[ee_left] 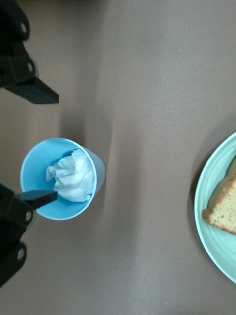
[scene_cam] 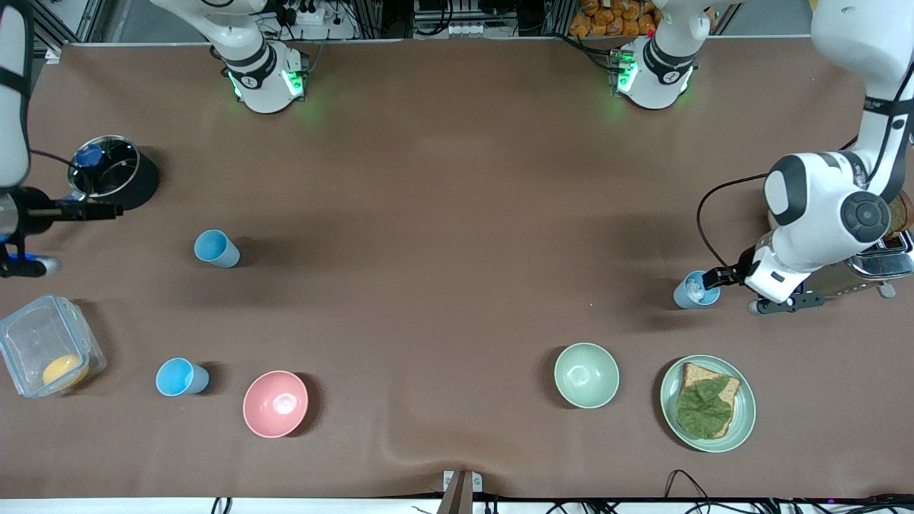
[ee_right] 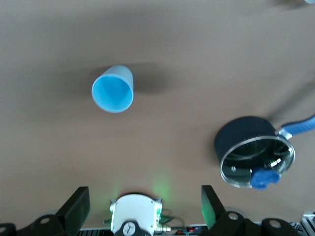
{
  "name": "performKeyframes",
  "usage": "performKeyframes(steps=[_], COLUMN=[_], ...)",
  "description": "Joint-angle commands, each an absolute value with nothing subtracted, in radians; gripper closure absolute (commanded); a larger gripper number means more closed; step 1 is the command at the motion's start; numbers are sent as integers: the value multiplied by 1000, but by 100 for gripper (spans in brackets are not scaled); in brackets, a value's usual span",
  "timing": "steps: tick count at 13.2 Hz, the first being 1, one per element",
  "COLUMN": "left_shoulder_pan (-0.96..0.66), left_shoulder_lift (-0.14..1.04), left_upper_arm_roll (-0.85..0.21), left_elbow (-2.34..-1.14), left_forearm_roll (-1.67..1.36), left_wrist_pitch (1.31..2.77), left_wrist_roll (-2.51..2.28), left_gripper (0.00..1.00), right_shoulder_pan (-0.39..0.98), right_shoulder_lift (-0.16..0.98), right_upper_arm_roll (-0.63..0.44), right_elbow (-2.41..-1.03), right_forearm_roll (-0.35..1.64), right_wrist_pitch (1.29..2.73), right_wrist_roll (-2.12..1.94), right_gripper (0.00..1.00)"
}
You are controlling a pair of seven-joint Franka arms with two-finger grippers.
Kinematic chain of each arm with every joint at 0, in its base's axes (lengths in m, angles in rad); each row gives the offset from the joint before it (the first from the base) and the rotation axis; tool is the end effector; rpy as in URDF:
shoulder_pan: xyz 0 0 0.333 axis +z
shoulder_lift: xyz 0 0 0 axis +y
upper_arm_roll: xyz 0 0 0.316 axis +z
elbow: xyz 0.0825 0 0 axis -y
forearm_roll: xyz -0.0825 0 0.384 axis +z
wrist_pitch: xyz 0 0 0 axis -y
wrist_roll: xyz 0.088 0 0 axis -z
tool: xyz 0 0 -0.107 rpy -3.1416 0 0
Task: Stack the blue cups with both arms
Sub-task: 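Grasp the tissue cup with the left gripper while the right gripper reaches the blue cup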
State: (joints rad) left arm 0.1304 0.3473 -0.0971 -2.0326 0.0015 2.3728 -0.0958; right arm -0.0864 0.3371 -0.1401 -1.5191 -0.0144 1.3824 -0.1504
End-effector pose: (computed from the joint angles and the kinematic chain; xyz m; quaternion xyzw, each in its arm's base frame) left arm 0.5968 0.0214 0.2744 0.9976 0.0668 -0.0032 0.0159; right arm 0.5896 -0.1277 0.4414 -0.9712 0.0382 0.2346 0.0136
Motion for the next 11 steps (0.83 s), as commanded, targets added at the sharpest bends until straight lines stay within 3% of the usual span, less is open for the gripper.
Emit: performKeyframes(steps=[1, 3, 4, 5, 6, 9, 11], left_shoulder_pan=[137, 140, 141, 140, 140, 132, 130], left_shoulder_lift=[374, 400, 406, 413, 414, 419, 396], left_upper_arm_roll=[-103, -104, -104, -106, -107, -110, -130], left_elbow=[-2031, -2034, -2033, -2033, -2033, -2025, -2022], left_forearm_roll=[3, 3, 3, 2, 2, 2, 2], left_wrist_pitch=[2413, 2443, 2445, 2447, 2445, 2445, 2444], left_wrist_roll=[-86, -86, -86, -84, -86, -87, -98], left_gripper=[35, 36, 49, 81, 100, 100, 100], right_shoulder_pan=[-84, -89, -72, -46, -35, -40, -83], right_shoulder_lift=[452, 472, 476, 486, 488, 489, 494], right_upper_arm_roll=[-132, -130, -130, -130, -130, -130, -127], right_elbow=[-1505, -1506, -1512, -1541, -1590, -1759, -1801], right_forearm_roll=[3, 3, 3, 2, 2, 2, 3], right_wrist_pitch=[1477, 1494, 1494, 1517, 1588, 1851, 1897], right_wrist_roll=[-147, -155, -147, -144, -141, -156, -198], right_gripper=[0, 0, 0, 0, 0, 0, 0])
